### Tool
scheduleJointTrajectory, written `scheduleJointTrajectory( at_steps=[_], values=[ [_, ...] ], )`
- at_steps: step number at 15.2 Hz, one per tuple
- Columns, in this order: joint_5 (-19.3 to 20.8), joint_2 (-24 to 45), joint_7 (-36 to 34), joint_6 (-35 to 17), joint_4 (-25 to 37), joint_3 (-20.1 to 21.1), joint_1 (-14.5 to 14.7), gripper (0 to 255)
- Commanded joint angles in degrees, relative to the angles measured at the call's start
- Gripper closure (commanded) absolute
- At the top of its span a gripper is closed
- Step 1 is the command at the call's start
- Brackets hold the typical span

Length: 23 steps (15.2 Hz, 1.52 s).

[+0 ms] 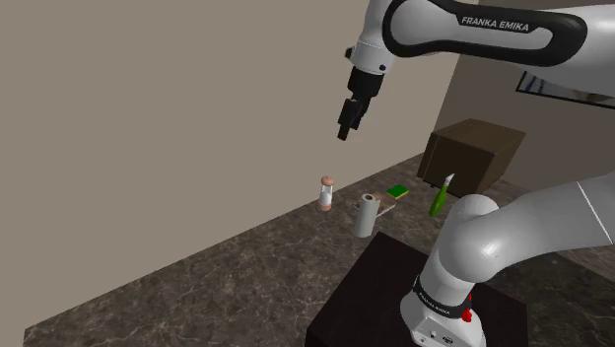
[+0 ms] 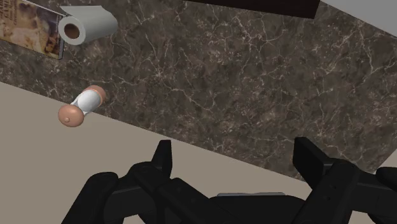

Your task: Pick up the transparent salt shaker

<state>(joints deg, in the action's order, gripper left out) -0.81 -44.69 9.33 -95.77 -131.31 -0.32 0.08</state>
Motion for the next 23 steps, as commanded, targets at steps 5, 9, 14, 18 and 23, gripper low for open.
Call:
scheduleJointTrajectory(
  at_steps=[5, 9, 14, 18, 23],
  values=[
    [1.4, 1.8, 3.9, -6.5, -4.2, -3.8, -1.0, 0],
    [2.5, 5.1, 7.9, -13.2, -7.1, -7.8, -2.0, 0],
    [3.0, 11.1, 13.2, -21.7, -9.0, -13.0, -2.7, 0],
    [2.2, 17.3, 18.0, -28.2, -9.0, -17.3, -2.7, 0],
    [-1.4, 26.7, 25.3, -35.7, -7.1, -22.9, -1.7, 0]
  ],
)
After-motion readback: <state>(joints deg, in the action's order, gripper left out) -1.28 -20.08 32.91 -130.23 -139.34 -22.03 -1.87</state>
